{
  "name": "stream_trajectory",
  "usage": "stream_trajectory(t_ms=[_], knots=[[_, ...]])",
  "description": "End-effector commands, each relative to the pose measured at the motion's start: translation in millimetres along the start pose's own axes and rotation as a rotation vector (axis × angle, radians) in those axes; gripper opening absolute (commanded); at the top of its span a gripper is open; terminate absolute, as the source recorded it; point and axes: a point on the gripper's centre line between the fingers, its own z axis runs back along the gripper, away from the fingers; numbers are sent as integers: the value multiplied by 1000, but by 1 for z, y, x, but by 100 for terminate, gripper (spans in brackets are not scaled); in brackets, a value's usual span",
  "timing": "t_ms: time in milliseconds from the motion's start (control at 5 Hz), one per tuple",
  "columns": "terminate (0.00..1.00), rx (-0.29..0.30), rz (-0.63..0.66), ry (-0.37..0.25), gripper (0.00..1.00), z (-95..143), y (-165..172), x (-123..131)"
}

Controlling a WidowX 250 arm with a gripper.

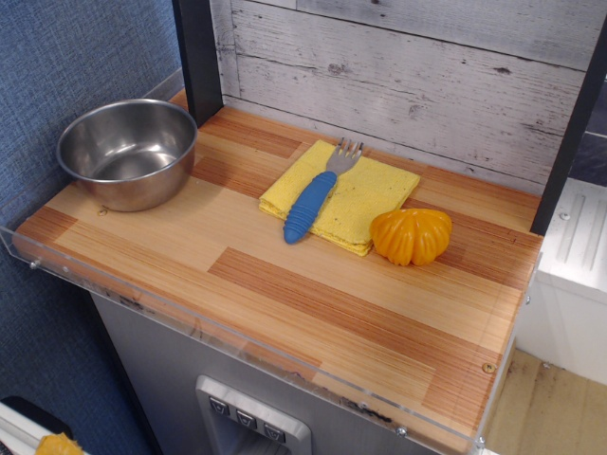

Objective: Pick the blue spatula and place it to the edge of the table.

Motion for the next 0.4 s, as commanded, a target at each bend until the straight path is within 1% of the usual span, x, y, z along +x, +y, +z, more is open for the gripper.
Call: stream_trajectory(t_ms=[0, 200], knots=[[0, 0, 0, 0, 100, 0, 0, 0], [0, -29, -54, -107, 100, -14, -8, -4]])
